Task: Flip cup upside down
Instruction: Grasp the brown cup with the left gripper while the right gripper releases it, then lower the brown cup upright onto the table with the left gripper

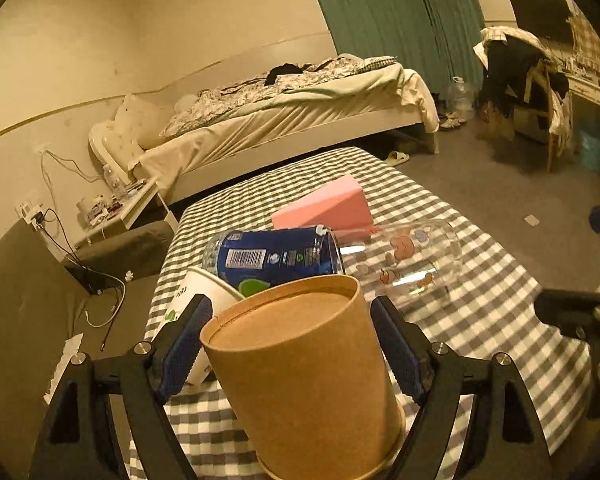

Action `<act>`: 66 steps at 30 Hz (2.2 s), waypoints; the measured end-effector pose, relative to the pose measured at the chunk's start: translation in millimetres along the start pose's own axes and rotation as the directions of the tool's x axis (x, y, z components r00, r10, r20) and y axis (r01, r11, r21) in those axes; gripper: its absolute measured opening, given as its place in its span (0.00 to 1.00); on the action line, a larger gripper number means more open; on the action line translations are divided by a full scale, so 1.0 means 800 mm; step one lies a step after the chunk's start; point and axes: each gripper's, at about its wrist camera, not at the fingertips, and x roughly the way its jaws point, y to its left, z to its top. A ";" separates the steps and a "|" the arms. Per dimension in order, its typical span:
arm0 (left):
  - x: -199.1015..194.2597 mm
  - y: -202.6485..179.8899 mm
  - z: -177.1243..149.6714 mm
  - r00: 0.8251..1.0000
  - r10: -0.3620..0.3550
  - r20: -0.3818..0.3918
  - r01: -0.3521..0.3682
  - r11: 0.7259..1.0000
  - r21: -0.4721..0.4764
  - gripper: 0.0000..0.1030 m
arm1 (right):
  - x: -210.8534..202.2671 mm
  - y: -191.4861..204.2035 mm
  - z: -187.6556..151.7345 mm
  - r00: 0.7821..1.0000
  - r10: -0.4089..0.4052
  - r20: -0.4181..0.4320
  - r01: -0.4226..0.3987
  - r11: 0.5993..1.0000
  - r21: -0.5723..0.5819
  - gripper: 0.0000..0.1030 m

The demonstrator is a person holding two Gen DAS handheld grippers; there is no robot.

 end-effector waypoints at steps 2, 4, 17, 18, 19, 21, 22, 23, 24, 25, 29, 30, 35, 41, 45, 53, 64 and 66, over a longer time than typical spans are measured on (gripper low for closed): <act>-0.002 0.006 -0.006 0.999 -0.031 -0.021 0.030 0.999 -0.024 0.80 | 0.000 0.002 0.001 1.000 -0.003 -0.002 0.003 1.000 -0.004 0.88; 0.000 0.014 -0.016 0.992 -0.092 -0.090 0.085 0.993 -0.079 0.80 | -0.002 0.004 0.002 1.000 -0.003 -0.001 0.003 1.000 -0.006 0.88; -0.001 0.025 -0.021 0.981 -0.156 -0.114 0.137 0.977 -0.161 0.77 | -0.013 0.008 -0.007 1.000 -0.023 -0.011 0.023 1.000 -0.010 0.88; 0.000 0.025 -0.016 0.983 -0.153 -0.100 0.135 0.977 -0.164 0.77 | -0.013 0.009 -0.007 1.000 -0.023 -0.013 0.023 1.000 -0.012 0.88; 0.003 0.025 -0.011 0.985 -0.151 -0.080 0.136 0.976 -0.168 0.77 | -0.013 0.012 -0.008 1.000 -0.022 -0.015 0.022 1.000 -0.014 0.88; 0.008 0.024 -0.006 0.986 -0.151 -0.068 0.138 0.976 -0.167 0.77 | -0.012 0.014 -0.008 1.000 -0.021 -0.019 0.020 1.000 -0.017 0.88; 0.014 0.022 -0.006 0.986 -0.151 -0.074 0.138 0.977 -0.163 0.77 | -0.012 0.015 -0.008 1.000 -0.021 -0.021 0.020 1.000 -0.021 0.88; 0.018 0.021 -0.007 0.985 -0.154 -0.082 0.139 0.977 -0.161 0.77 | -0.012 0.016 -0.008 1.000 -0.021 -0.022 0.020 1.000 -0.023 0.88; 0.023 0.019 -0.010 0.983 -0.159 -0.094 0.142 0.977 -0.162 0.77 | -0.011 0.017 -0.008 1.000 -0.020 -0.024 0.019 1.000 -0.025 0.88; 0.026 0.020 -0.011 0.981 -0.163 -0.103 0.145 0.976 -0.165 0.77 | -0.011 0.017 -0.008 1.000 -0.019 -0.025 0.019 1.000 -0.025 0.88; 0.029 0.022 -0.011 0.973 -0.204 -0.111 0.184 0.968 -0.168 0.79 | -0.011 0.015 -0.005 0.999 -0.032 -0.021 0.031 0.999 -0.019 0.88; 0.030 0.022 -0.011 0.970 -0.214 -0.115 0.192 0.965 -0.177 0.80 | -0.013 0.014 -0.005 0.999 -0.037 -0.011 0.037 0.999 -0.012 0.88; 0.029 0.035 -0.006 0.959 -0.247 -0.136 0.211 0.948 -0.238 0.91 | -0.036 0.002 0.004 0.998 -0.024 0.060 0.022 0.999 0.040 0.88; 0.005 0.050 0.016 0.961 -0.258 -0.096 0.227 0.940 -0.254 0.91 | -0.067 -0.011 0.011 0.990 0.026 0.137 -0.041 0.993 0.109 0.88; -0.023 0.069 0.036 0.965 -0.259 -0.039 0.239 0.932 -0.271 0.91 | -0.094 -0.016 0.015 0.977 0.041 0.207 -0.070 0.988 0.136 0.88; -0.087 0.132 0.043 0.983 -0.182 0.031 0.183 0.931 -0.316 0.97 | -0.114 -0.001 0.010 0.956 0.081 0.283 -0.120 0.985 0.123 0.88; -0.110 0.169 -0.040 0.996 -0.061 -0.057 0.036 0.928 -0.370 1.00 | -0.070 0.058 -0.025 0.962 0.114 0.246 -0.137 0.988 0.077 1.00; -0.111 0.167 -0.056 0.995 -0.065 -0.073 0.031 0.918 -0.396 1.00 | -0.065 0.063 -0.028 0.963 0.097 0.250 -0.117 0.991 0.067 1.00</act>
